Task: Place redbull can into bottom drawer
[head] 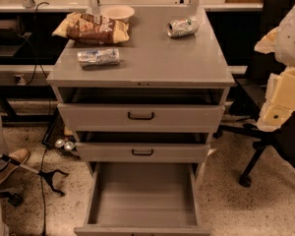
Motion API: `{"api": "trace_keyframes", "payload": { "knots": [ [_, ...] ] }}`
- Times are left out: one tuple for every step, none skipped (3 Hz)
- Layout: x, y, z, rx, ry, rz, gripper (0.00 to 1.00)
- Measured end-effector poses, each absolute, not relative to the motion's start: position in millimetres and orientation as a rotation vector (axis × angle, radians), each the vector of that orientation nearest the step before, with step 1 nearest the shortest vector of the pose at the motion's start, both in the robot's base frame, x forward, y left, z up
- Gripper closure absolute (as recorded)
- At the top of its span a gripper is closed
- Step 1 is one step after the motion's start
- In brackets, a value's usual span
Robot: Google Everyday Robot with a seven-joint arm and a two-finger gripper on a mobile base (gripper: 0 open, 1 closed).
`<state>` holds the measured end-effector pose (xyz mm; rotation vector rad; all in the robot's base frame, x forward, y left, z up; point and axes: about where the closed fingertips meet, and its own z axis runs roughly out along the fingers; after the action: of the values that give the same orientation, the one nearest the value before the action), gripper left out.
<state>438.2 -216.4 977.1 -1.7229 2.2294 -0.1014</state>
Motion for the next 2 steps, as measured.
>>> {"api": "trace_keyframes", "payload": {
  "knots": [
    [438.2, -216.4, 977.1, -1.723, 2.229, -0.101, 0.0],
    [457.8, -206.1, 976.8, -1.743, 2.176, -0.077, 0.0]
  ]
}}
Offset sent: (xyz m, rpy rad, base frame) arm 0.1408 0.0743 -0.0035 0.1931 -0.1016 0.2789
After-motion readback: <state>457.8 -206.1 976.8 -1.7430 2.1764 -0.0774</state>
